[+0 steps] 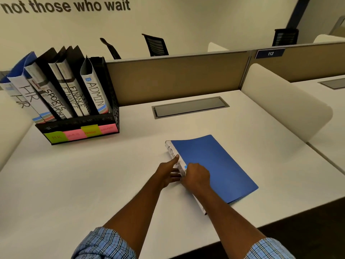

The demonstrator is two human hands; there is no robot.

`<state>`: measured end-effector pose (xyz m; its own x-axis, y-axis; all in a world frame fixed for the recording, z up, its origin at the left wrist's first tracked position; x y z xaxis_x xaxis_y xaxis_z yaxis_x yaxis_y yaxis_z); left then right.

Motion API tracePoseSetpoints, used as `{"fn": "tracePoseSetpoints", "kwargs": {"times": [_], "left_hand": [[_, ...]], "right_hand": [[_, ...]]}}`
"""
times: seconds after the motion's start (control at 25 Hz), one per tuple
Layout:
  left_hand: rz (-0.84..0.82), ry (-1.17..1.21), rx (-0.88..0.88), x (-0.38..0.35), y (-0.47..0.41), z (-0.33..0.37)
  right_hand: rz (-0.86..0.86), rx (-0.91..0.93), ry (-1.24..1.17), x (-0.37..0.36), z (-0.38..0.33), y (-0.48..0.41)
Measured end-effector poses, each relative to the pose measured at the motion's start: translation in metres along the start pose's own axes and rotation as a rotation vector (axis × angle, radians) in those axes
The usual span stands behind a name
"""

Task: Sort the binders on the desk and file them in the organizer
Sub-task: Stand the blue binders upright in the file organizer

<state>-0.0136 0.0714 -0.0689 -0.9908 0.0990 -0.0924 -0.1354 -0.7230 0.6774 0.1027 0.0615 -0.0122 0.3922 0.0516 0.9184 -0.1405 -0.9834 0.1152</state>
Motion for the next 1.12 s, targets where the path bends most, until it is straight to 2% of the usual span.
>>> {"fn": "tracePoseSetpoints", "kwargs": {"times": [0.28,0.52,0.68,0.8,0.96,1.12], "left_hand": [[-0.093,0.345,0.058,-0.017,-0.012,-0.007],[-0.001,0.303,-0.040,-0.007,-0.013,0.022],[0.098,0.361,-0.116,0.024,-0.005,0.046],[0.118,0.390,-0.205,0.051,0.005,0.071],[0.148,0.321,-0.329,0.095,0.027,0.110],[0.136,0.227,-0.525,0.139,0.063,0.153]], "right_hand": [[-0.080,0.069,0.040,0.005,-0.018,0.009],[-0.001,0.076,-0.038,0.020,-0.033,0.007],[0.093,0.092,-0.144,0.031,-0.055,0.006],[0.147,0.097,-0.120,0.029,-0.082,0.006],[0.162,-0.010,-0.044,0.014,-0.109,0.006],[0.327,-0.131,-0.209,0.012,-0.145,0.011]]}}
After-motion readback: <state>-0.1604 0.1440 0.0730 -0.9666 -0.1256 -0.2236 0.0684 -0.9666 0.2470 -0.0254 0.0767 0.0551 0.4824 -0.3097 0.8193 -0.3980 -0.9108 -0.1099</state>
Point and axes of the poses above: each hand's wrist, its own y-axis away from the middle knuckle, its own x-axis out of the back of the hand, z = x × y, the point moved 10 cm from there along -y, towards the middle knuckle, and after that the axes turned 8 degrees about -y, right-handed, at the moved point
